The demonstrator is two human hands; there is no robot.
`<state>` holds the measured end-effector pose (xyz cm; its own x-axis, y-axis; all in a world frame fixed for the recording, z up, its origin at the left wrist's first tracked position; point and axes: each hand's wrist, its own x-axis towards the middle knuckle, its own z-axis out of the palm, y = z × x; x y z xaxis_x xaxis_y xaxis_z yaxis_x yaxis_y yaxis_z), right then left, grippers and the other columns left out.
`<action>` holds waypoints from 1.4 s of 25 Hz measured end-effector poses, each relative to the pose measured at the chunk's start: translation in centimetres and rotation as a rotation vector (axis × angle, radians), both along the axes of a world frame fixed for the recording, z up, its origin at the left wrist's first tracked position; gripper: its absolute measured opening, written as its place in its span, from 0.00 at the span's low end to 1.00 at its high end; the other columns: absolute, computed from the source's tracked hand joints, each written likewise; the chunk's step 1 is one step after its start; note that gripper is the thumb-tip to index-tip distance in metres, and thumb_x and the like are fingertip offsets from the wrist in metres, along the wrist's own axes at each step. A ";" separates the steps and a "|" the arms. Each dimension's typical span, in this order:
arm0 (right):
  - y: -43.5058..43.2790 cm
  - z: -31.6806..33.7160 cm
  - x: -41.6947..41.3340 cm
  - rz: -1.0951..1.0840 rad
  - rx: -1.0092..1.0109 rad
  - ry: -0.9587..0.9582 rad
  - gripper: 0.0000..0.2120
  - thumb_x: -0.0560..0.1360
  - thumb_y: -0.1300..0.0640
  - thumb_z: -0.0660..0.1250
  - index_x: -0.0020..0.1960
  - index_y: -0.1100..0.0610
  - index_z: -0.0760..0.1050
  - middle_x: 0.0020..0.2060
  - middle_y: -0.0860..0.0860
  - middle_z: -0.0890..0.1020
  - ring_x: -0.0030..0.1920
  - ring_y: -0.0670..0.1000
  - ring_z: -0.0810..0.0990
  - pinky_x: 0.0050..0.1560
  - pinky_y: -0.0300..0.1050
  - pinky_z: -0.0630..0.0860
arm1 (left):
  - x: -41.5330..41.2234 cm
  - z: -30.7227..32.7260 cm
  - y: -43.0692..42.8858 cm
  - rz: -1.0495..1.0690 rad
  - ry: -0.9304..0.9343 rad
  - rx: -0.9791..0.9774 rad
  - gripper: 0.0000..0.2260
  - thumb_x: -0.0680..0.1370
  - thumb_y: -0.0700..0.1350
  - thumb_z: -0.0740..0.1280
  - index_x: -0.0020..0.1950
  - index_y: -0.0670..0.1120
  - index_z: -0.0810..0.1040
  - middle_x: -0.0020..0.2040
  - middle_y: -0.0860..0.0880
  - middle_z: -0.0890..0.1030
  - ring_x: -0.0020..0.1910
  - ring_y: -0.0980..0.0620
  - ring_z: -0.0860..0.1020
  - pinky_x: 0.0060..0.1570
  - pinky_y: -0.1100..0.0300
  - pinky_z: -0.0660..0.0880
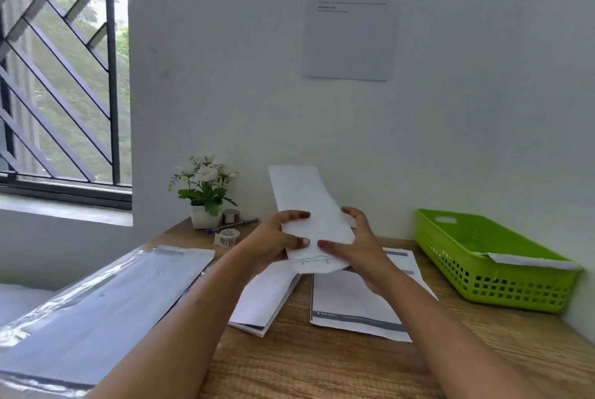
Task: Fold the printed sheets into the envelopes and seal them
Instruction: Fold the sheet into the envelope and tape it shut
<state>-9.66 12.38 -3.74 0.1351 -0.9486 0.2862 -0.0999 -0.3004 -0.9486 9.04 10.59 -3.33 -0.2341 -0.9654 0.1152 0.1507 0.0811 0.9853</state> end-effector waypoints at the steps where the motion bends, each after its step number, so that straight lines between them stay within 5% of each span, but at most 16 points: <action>1: 0.1 0.0 0.0 0.066 0.013 0.038 0.36 0.66 0.62 0.77 0.66 0.43 0.64 0.58 0.48 0.71 0.56 0.53 0.76 0.44 0.47 0.83 | 0.2 0.0 -0.3 0.052 0.023 -0.011 0.23 0.71 0.27 0.69 0.61 0.47 0.77 0.62 0.42 0.75 0.59 0.42 0.76 0.50 0.50 0.80; 5: 0.3 -0.4 0.7 0.092 0.003 0.228 0.32 0.65 0.66 0.77 0.64 0.46 0.71 0.62 0.50 0.70 0.56 0.51 0.75 0.48 0.44 0.82 | 1.0 -1.1 -1.1 0.192 -0.096 -0.065 0.21 0.70 0.29 0.71 0.60 0.46 0.76 0.62 0.41 0.75 0.57 0.43 0.77 0.55 0.51 0.78; 8: -0.2 -1.0 0.6 0.068 0.027 0.274 0.36 0.65 0.67 0.77 0.67 0.46 0.70 0.64 0.50 0.68 0.59 0.52 0.73 0.50 0.44 0.81 | 1.2 -1.7 -1.2 0.115 -0.317 -0.041 0.32 0.62 0.36 0.79 0.64 0.47 0.75 0.65 0.44 0.72 0.62 0.43 0.73 0.65 0.48 0.71; 13: -0.8 -1.4 -0.4 -0.033 0.026 0.420 0.39 0.64 0.61 0.78 0.70 0.45 0.67 0.68 0.48 0.64 0.67 0.51 0.65 0.68 0.53 0.70 | 1.0 -1.7 -1.1 0.071 -0.568 -0.038 0.39 0.61 0.33 0.78 0.69 0.52 0.71 0.69 0.47 0.66 0.68 0.44 0.66 0.70 0.49 0.64; 15: -0.7 -1.4 -0.2 -0.065 -0.014 0.416 0.33 0.68 0.61 0.76 0.69 0.48 0.69 0.66 0.49 0.67 0.66 0.51 0.68 0.66 0.51 0.72 | 1.3 -1.8 -1.2 0.102 -0.551 -0.068 0.36 0.64 0.31 0.76 0.68 0.51 0.73 0.69 0.48 0.67 0.67 0.45 0.67 0.68 0.51 0.66; 19: -0.4 -1.4 0.5 -0.056 -0.025 0.311 0.23 0.73 0.63 0.71 0.67 0.55 0.72 0.62 0.51 0.69 0.56 0.52 0.76 0.46 0.43 0.82 | 1.0 -1.9 -1.3 0.194 -0.523 -0.134 0.19 0.71 0.36 0.72 0.59 0.49 0.79 0.65 0.48 0.70 0.61 0.48 0.71 0.61 0.56 0.72; 22: 0.0 -1.4 0.9 -0.051 -0.011 0.261 0.21 0.77 0.58 0.67 0.69 0.53 0.69 0.61 0.54 0.72 0.45 0.50 0.81 0.39 0.39 0.81 | 0.6 -1.9 -1.0 0.287 -0.550 -0.225 0.10 0.74 0.38 0.68 0.53 0.50 0.82 0.59 0.48 0.77 0.53 0.50 0.76 0.47 0.62 0.76; 25: 0.6 -1.2 1.3 -0.052 -0.086 0.175 0.19 0.79 0.50 0.62 0.68 0.48 0.62 0.58 0.51 0.75 0.42 0.49 0.82 0.40 0.41 0.81 | 0.5 -1.2 -0.2 0.386 -0.490 -0.315 0.06 0.77 0.42 0.66 0.52 0.45 0.82 0.50 0.46 0.80 0.45 0.50 0.78 0.35 0.63 0.78; 27: 0.9 -0.9 1.7 -0.079 -0.173 0.157 0.13 0.79 0.49 0.60 0.61 0.51 0.62 0.55 0.52 0.77 0.44 0.51 0.81 0.43 0.47 0.80 | 0.9 -0.9 0.0 0.479 -0.481 -0.348 0.06 0.78 0.44 0.65 0.50 0.47 0.81 0.46 0.47 0.79 0.43 0.49 0.78 0.38 0.56 0.81; 31: 1.2 -1.4 2.4 0.050 -0.398 0.731 0.12 0.75 0.46 0.67 0.50 0.53 0.72 0.49 0.47 0.77 0.50 0.47 0.75 0.49 0.44 0.73 | 1.9 -1.2 -0.2 0.578 -0.596 -0.362 0.08 0.78 0.46 0.65 0.52 0.46 0.81 0.45 0.46 0.80 0.44 0.47 0.79 0.43 0.50 0.81; 35: 2.2 -2.1 4.1 0.346 -0.218 1.070 0.30 0.68 0.36 0.69 0.68 0.41 0.67 0.68 0.42 0.71 0.68 0.45 0.68 0.68 0.47 0.66 | 2.1 -1.8 -0.4 0.603 -0.788 -0.424 0.12 0.78 0.48 0.64 0.57 0.44 0.80 0.53 0.45 0.81 0.50 0.48 0.78 0.47 0.59 0.73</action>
<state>-5.54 14.56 -5.83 0.6527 -0.7573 0.0210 -0.7044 -0.6168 -0.3512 11.12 10.16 -5.10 0.1118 -0.8632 0.4924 -0.6925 0.2876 0.6616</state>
